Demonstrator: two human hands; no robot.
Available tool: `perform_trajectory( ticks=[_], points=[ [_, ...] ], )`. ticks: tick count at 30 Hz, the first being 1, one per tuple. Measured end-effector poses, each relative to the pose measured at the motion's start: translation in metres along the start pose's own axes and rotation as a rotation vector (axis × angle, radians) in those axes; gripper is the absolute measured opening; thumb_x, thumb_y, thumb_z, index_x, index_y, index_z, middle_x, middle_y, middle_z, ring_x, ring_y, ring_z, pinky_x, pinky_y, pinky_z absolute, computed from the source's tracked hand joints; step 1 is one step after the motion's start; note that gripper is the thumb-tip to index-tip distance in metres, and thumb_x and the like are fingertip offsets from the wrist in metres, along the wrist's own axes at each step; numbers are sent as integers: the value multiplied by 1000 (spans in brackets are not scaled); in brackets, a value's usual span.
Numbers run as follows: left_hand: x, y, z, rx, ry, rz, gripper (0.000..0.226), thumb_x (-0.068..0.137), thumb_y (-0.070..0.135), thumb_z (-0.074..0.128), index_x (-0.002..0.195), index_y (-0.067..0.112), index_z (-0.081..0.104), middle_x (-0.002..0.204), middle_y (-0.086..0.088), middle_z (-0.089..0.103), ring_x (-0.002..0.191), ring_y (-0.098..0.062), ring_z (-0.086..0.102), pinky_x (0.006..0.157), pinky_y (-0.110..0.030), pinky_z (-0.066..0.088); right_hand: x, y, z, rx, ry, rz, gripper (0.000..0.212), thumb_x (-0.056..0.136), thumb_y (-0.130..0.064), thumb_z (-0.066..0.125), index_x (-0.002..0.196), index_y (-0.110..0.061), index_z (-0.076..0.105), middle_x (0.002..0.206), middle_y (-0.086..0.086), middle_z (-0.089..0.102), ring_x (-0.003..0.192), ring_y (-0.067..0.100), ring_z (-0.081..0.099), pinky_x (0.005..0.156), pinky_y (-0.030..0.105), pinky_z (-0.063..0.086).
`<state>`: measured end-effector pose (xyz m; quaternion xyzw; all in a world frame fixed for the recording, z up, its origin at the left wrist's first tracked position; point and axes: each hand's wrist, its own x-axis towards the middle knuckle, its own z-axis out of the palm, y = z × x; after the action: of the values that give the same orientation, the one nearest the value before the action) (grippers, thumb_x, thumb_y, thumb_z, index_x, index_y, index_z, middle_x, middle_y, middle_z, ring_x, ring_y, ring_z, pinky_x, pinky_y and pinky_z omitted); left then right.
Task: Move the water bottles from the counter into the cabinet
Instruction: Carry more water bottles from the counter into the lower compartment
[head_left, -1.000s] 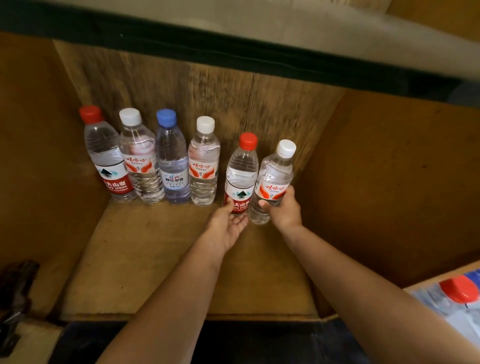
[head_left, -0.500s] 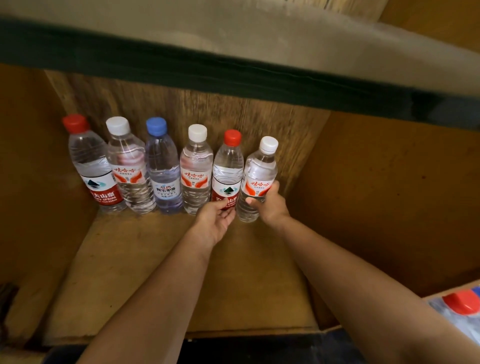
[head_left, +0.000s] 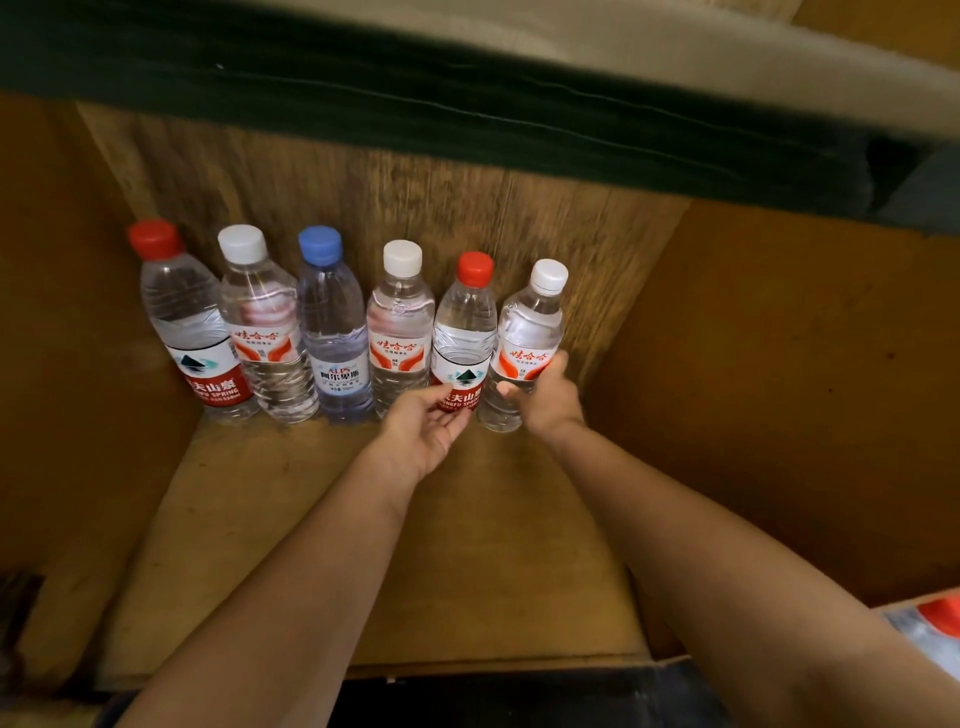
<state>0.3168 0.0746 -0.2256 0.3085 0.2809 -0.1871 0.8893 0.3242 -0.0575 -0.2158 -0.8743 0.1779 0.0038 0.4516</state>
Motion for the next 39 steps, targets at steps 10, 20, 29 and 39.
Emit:
perform_trajectory(
  ticks=[10,20,29,39],
  points=[
    [-7,-4,-2,108,-7,-7,43,89,7,53,130,1,42,131,-20,51,121,-31,50,101,-39,42,-3,3,-3,34,-66,27,60,87,-22,62,134,-12,27,134,11,51,121,32,50,95,39,41],
    [-51,-40,-19,798,28,51,21,95,10,43,108,20,58,109,-4,64,89,-15,61,79,-32,47,-55,31,-15,-49,-163,-44,77,88,-21,58,146,-26,8,147,6,36,130,28,42,104,39,37],
    [-122,-132,-29,876,86,205,30,88,-9,43,110,6,56,80,0,60,69,-13,52,64,-22,38,-176,113,-78,-267,-292,-169,28,87,-17,55,109,-34,59,104,-9,68,96,9,63,85,26,50],
    [-162,-259,2,996,-70,201,28,89,4,53,100,29,60,98,7,67,90,-7,61,72,-21,45,-250,235,-208,-32,42,122,25,85,-16,62,83,-40,56,80,-16,65,77,1,62,71,22,51]
  ],
)
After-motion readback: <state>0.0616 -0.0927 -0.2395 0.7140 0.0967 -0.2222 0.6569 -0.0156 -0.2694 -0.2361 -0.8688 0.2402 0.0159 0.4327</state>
